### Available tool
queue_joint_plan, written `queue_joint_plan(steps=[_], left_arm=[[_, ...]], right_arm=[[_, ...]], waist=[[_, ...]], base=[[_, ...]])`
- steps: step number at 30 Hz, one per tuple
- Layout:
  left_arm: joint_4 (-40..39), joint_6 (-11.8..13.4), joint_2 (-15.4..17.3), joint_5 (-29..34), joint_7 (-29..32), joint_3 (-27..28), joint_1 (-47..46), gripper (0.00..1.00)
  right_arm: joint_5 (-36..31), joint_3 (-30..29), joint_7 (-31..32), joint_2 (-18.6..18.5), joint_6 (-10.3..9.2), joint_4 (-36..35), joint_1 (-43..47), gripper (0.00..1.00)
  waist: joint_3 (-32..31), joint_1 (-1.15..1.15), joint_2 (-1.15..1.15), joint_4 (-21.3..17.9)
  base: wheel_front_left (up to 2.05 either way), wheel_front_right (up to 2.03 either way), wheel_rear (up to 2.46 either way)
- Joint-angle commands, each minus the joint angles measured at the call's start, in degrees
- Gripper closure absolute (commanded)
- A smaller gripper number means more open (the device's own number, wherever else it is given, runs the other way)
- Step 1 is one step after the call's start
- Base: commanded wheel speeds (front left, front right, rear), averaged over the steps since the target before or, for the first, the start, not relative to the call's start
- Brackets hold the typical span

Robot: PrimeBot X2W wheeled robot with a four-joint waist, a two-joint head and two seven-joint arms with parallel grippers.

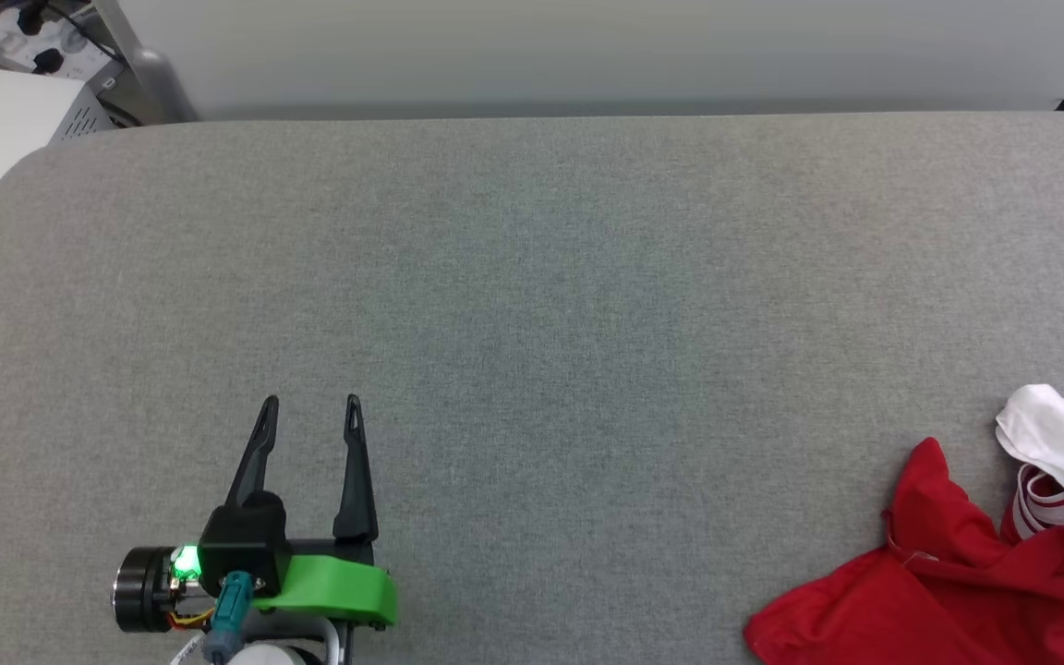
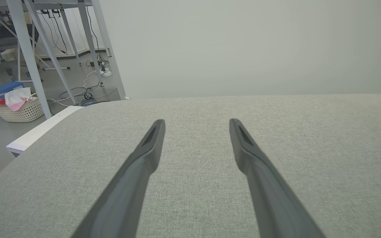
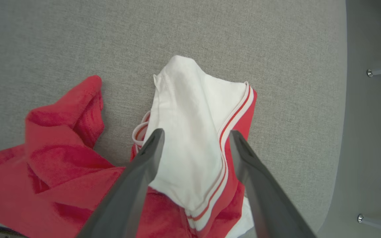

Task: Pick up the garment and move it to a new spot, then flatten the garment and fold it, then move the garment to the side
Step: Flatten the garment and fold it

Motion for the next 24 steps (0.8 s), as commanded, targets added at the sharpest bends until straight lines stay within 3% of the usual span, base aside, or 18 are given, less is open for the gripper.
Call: queue_joint_plan(steps=[1,16,17,18,19,20,24], left_arm=[[-0.4,-0.3,-0.2,0.4,-0.3,-0.2,-1.7,0.0],[-0.7,0.1,-0.2,0.5,-0.3,-1.7,-5.8,0.0],[-0.6,0.1,-0.2,0.5,-0.3,-1.6,-5.9,0.0],[-0.5,0.2,-0.2,0.5,-0.3,-1.5,-5.9,0.0],[-0.4,0.2,-0.2,0.5,-0.3,-1.4,-5.8,0.0],[-0.3,0.3,-0.2,0.5,-0.3,-1.3,-5.6,0.0],[0.0,0.5,-0.2,0.2,-0.3,-1.1,-4.7,0.0]], right_arm=[[0.1,0.6,0.6,0.2,-0.04,2.2,-2.0,0.0],[1.9,12.5,-2.1,6.5,-0.04,25.1,-9.3,0.0],[2.1,13.1,-3.7,6.6,-0.04,25.9,-9.7,0.52],[2.3,13.3,-5.3,6.6,-0.04,26.4,-10.2,0.71],[2.7,13.6,-6.9,6.6,-0.04,26.9,-10.6,0.96],[3.0,13.8,-8.3,6.4,-0.04,27.2,-10.9,1.0],[4.9,13.4,-14.6,5.2,-0.04,26.7,-12.0,1.0]], waist=[[2.8,0.0,0.0,1.1],[9.1,0.0,0.0,2.4],[9.0,0.0,0.0,2.4],[8.9,0.0,0.0,2.4],[8.6,0.0,0.0,2.3],[8.2,0.0,0.0,2.2],[6.3,0.0,0.0,1.9]], base=[[0.0,0.0,0.0],[0.0,0.0,0.0],[0.0,0.0,0.0],[0.0,0.0,0.0],[0.0,0.0,0.0],[0.0,0.0,0.0],[0.0,0.0,0.0]])
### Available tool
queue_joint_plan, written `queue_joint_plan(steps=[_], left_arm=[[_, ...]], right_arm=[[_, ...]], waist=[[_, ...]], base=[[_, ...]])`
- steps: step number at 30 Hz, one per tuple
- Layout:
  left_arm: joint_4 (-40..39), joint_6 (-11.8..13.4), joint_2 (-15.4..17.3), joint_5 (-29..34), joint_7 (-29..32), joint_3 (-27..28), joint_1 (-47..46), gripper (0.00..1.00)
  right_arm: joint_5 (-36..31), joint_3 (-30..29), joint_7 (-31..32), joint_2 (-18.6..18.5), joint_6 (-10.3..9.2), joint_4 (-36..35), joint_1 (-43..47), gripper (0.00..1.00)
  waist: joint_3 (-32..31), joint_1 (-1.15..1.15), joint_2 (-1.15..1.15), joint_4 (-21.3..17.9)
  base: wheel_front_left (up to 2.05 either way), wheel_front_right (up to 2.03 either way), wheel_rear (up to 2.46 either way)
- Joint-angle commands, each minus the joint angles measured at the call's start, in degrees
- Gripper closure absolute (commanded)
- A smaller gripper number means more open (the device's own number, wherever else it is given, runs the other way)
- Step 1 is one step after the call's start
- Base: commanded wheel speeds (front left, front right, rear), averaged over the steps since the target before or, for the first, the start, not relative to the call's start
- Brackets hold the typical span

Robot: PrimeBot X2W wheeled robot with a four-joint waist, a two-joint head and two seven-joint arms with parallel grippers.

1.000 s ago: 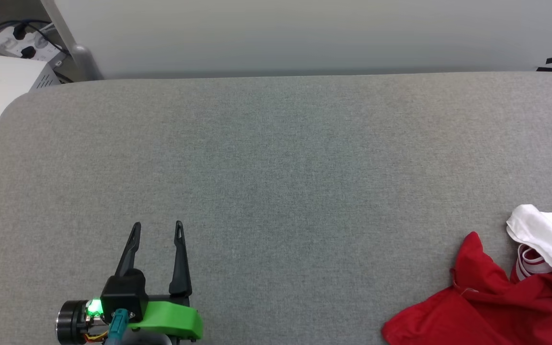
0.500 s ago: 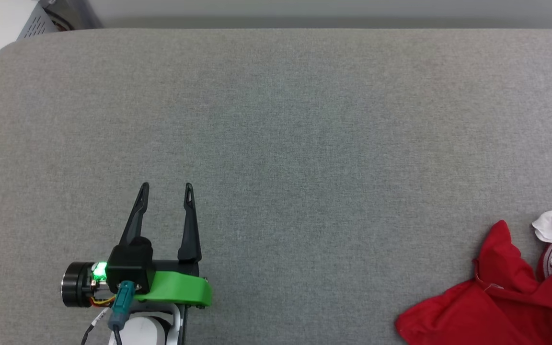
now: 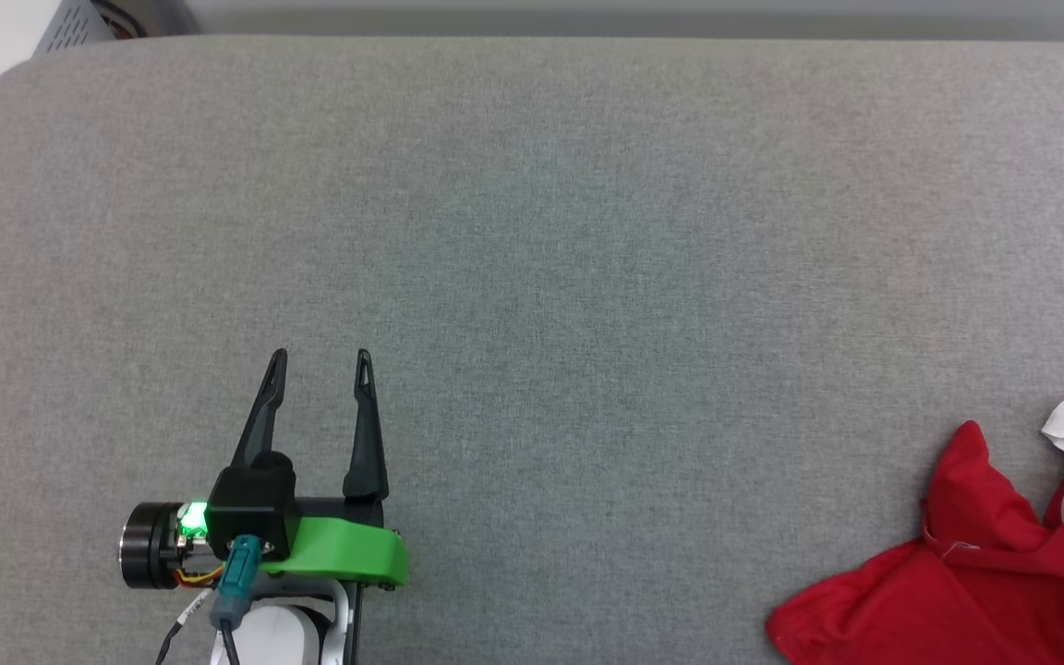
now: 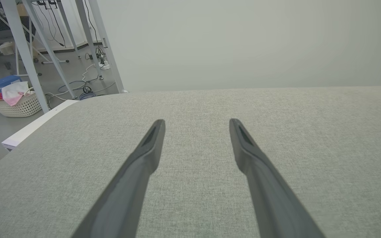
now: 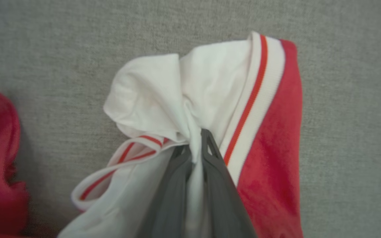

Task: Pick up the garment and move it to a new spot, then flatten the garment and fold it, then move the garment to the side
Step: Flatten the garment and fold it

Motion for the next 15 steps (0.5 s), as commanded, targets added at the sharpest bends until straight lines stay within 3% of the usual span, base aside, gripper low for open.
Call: queue_joint_plan(steps=[1,10,15], left_arm=[[0.1,0.5,-0.2,-0.3,-0.3,0.2,0.3,0.0],[-0.1,0.8,-0.2,-0.8,-0.3,-0.5,1.5,0.0],[-0.5,0.9,-0.2,-1.0,-0.3,-0.5,1.6,0.0]], right_arm=[[1.0,0.8,-2.0,1.5,0.01,0.0,-0.2,1.0],[1.3,-3.0,-9.7,-3.5,0.01,-7.7,-2.4,1.0],[0.4,-4.4,-10.3,-3.8,0.01,-13.2,-5.0,1.0]], waist=[[-1.6,0.0,0.0,-0.4],[-4.4,0.0,0.0,0.3],[-4.7,0.0,0.0,2.1]], base=[[0.0,0.0,0.0],[0.0,0.0,0.0],[0.0,0.0,0.0]])
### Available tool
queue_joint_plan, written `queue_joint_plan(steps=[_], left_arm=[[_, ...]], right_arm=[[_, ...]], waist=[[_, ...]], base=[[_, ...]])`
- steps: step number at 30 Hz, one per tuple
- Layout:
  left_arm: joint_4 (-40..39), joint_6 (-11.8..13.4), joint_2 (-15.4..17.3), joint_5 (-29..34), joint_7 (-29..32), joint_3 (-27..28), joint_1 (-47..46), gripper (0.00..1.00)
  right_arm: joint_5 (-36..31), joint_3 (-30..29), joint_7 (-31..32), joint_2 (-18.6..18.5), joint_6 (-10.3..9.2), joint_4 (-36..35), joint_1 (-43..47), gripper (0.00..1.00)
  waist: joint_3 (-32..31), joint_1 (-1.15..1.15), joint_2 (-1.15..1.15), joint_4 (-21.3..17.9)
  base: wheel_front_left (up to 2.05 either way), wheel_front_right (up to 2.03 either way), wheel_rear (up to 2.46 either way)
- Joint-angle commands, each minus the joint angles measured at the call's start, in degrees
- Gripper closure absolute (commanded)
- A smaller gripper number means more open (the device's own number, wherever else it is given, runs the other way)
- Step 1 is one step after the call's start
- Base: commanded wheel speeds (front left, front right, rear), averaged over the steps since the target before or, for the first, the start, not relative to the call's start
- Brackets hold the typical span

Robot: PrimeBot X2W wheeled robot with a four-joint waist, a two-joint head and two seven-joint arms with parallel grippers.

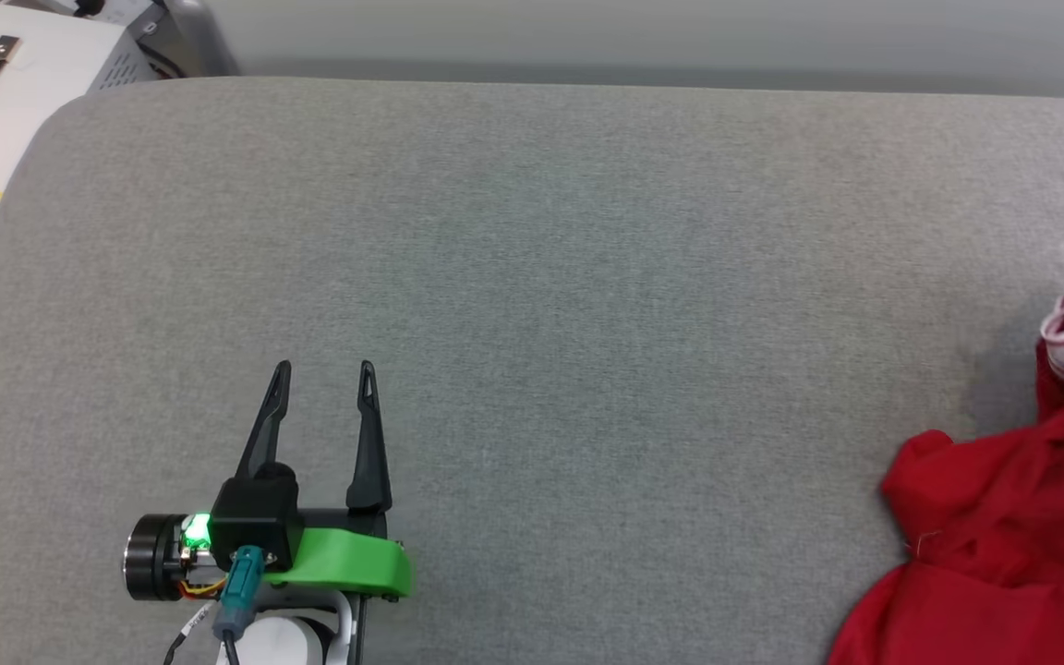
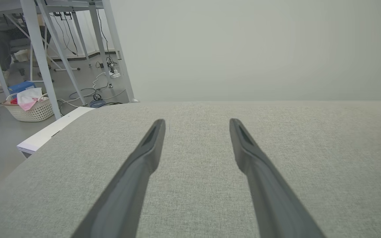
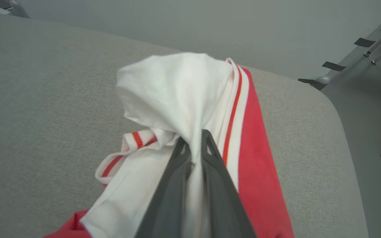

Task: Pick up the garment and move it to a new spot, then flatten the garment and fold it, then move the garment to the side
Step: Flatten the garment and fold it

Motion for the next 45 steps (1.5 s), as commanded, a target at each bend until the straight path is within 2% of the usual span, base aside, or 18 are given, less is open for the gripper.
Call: queue_joint_plan(steps=[1,8,14,21,27,28,33,34,35,36,39,45], left_arm=[[-0.1,0.3,-0.1,-0.5,-0.3,0.1,0.4,0.0],[0.0,0.8,-0.1,-1.4,-0.3,-0.7,0.2,0.0],[0.1,1.4,-0.1,-2.1,-0.3,-1.7,-0.4,0.0],[0.4,2.1,-0.1,-2.9,-0.3,-2.9,-1.7,0.0],[0.4,2.8,-0.1,-3.4,-0.3,-3.4,-2.5,0.0],[0.5,3.0,-0.1,-3.6,-0.3,-3.6,-2.7,0.0],[0.7,3.3,-0.1,-3.7,-0.3,-3.7,-2.8,0.0],[0.7,3.4,-0.1,-3.8,-0.3,-3.6,-2.8,0.0],[0.8,3.4,-0.1,-3.8,-0.3,-3.5,-2.7,0.0],[0.9,3.5,-0.1,-3.7,-0.3,-3.5,-2.6,0.0],[1.1,3.4,-0.1,-3.5,-0.3,-3.3,-2.3,0.0],[1.1,3.2,-0.1,-2.8,-0.3,-2.2,-1.1,0.0]], right_arm=[[-0.8,0.0,0.0,0.5,-0.03,-1.5,-1.6,1.0],[-3.3,6.1,0.8,3.3,-0.03,-5.2,-8.8,1.0],[-4.1,15.8,1.0,9.6,-0.03,-2.8,-17.3,1.0],[-4.2,30.6,-1.5,18.6,-0.03,6.6,-25.2,1.0],[-1.6,43.4,-4.3,25.4,-0.03,15.3,-27.9,1.0],[0.5,49.2,-5.2,27.6,-0.03,19.1,-27.7,1.0],[4.8,56.9,-5.4,29.3,-0.03,23.4,-26.6,1.0],[5.2,57.7,-5.6,29.4,-0.03,23.8,-26.7,0.87],[5.5,58.4,-6.1,29.5,-0.03,24.2,-26.9,0.57],[5.8,58.8,-6.7,29.7,-0.03,24.3,-27.0,0.0],[6.4,59.2,-10.9,29.4,-0.03,24.0,-28.2,0.0],[6.5,57.5,-19.7,25.5,-0.03,19.1,-31.3,0.0]], waist=[[-0.1,0.0,0.0,1.3],[0.9,0.0,0.0,4.5],[2.4,0.0,0.0,6.7],[4.4,0.0,0.0,8.7],[5.5,0.0,0.0,9.4],[5.6,0.0,0.0,9.6],[5.5,0.0,0.0,9.4],[5.4,0.0,0.0,9.3],[5.1,0.0,0.0,9.1],[5.0,0.0,0.0,8.9],[4.0,0.0,0.0,8.5],[1.4,0.0,0.0,7.1]], base=[[0.0,0.0,0.0],[0.0,0.0,0.0],[0.0,0.0,0.0],[0.0,0.0,0.0],[0.0,0.0,0.0],[0.0,0.0,0.0],[0.0,0.0,0.0],[0.0,0.0,0.0],[0.0,0.0,0.0],[0.0,0.0,0.0],[0.0,0.0,0.0],[0.0,0.0,0.0]])
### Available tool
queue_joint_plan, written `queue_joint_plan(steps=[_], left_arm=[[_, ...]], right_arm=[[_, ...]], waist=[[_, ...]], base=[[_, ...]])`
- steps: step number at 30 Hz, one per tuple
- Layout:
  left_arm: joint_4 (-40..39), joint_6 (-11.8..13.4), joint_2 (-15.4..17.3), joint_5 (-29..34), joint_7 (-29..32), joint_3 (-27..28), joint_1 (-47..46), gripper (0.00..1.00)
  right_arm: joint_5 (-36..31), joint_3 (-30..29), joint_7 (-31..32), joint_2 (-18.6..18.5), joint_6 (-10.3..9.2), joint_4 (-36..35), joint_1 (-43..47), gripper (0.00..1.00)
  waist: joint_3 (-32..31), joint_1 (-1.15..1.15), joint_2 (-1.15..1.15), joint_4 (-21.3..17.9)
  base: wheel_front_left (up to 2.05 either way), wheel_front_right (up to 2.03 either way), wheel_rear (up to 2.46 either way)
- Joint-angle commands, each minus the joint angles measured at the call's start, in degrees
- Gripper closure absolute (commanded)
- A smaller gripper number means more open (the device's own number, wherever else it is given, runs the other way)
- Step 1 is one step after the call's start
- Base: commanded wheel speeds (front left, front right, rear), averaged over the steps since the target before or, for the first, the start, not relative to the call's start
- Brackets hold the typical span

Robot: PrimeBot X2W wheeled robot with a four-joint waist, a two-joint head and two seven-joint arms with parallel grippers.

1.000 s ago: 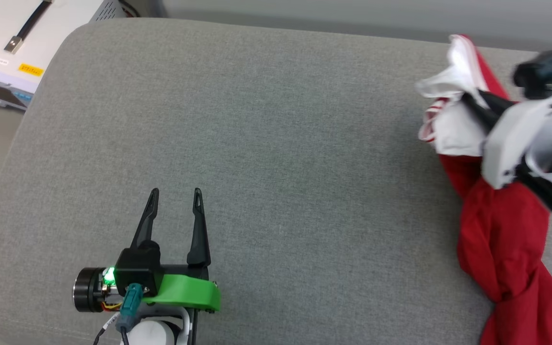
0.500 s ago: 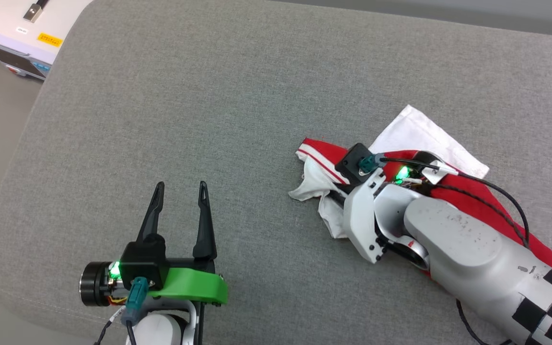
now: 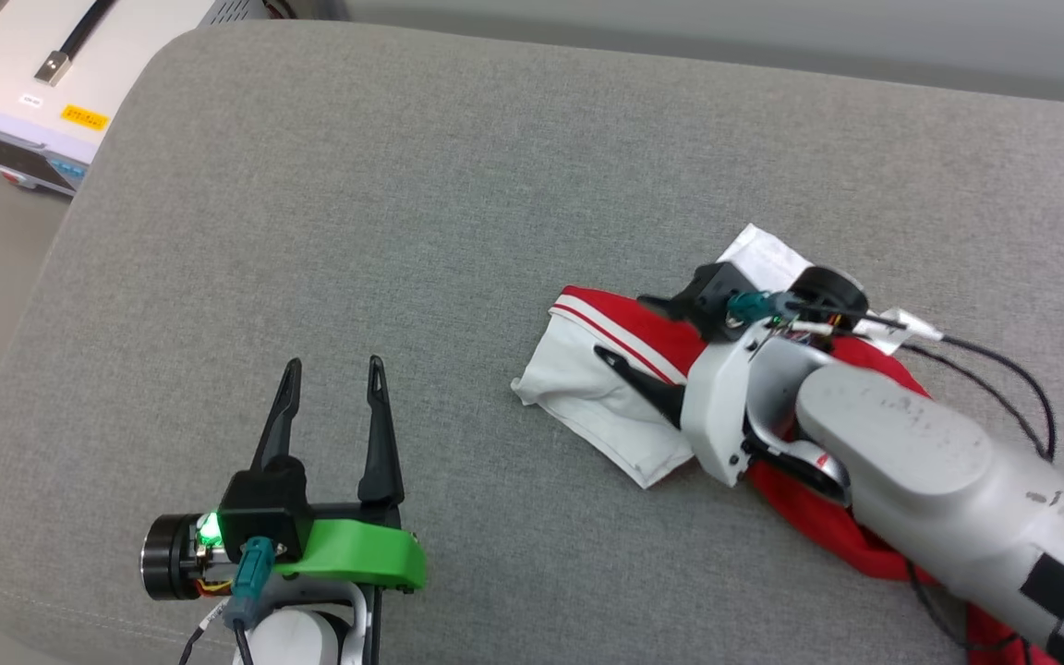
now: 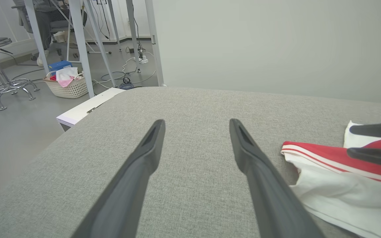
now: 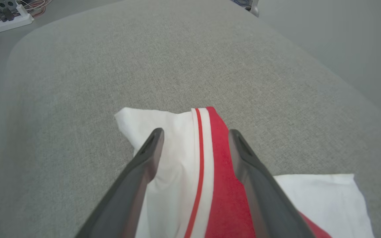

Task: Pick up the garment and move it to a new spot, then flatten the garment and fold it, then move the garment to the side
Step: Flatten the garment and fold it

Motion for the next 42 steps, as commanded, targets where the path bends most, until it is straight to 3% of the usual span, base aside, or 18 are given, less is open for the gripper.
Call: queue_joint_plan(steps=[1,6,10,14,19,23,30,42], left_arm=[[-0.2,0.1,-0.1,0.6,-0.3,0.4,0.6,0.0],[-0.7,0.0,-0.1,1.2,-0.3,0.8,1.6,0.0],[-1.2,-0.2,-0.1,1.5,-0.3,0.6,1.5,0.0],[-2.0,-0.3,-0.1,2.4,-0.3,0.3,0.8,0.0],[-3.0,0.0,-0.1,2.2,-0.3,-0.1,-0.1,0.0],[-3.3,0.4,-0.1,1.8,-0.3,-0.6,-0.9,0.0],[-3.7,1.1,-0.1,0.9,-0.3,-1.9,-2.4,0.0],[-3.2,1.9,-0.1,0.2,-0.3,-3.4,-4.0,0.0]], right_arm=[[-0.5,-1.0,-1.7,-1.7,-0.03,-1.6,-2.2,0.0],[-2.5,-7.8,-3.9,-7.4,-0.03,-5.9,-4.7,0.0],[-3.3,-13.2,-0.6,-12.7,-0.03,-7.7,-6.7,0.0],[-2.0,-14.2,7.0,-18.1,-0.03,-9.3,-8.6,0.0],[5.5,-12.4,19.9,-24.5,-0.03,-11.4,-10.3,0.0],[11.5,-10.9,28.4,-27.0,-0.03,-12.9,-11.3,0.0],[14.9,-6.7,38.3,-26.5,-0.03,-12.5,-11.1,0.0],[11.9,1.3,41.6,-21.7,-0.03,-5.6,-6.2,0.0]], waist=[[-1.5,0.0,0.0,-1.1],[-2.6,0.0,0.0,-1.7],[-2.3,0.0,0.0,-1.4],[-1.3,0.0,0.0,-0.5],[0.9,0.0,0.0,1.2],[2.8,0.0,0.0,2.3],[5.6,0.0,0.0,3.8],[8.2,0.0,0.0,5.0]], base=[[0.0,0.0,0.0],[0.0,0.0,0.0],[0.0,0.0,0.0],[0.0,0.0,0.0],[0.0,0.0,0.0],[0.0,0.0,0.0],[0.0,0.0,0.0],[0.0,0.0,0.0]])
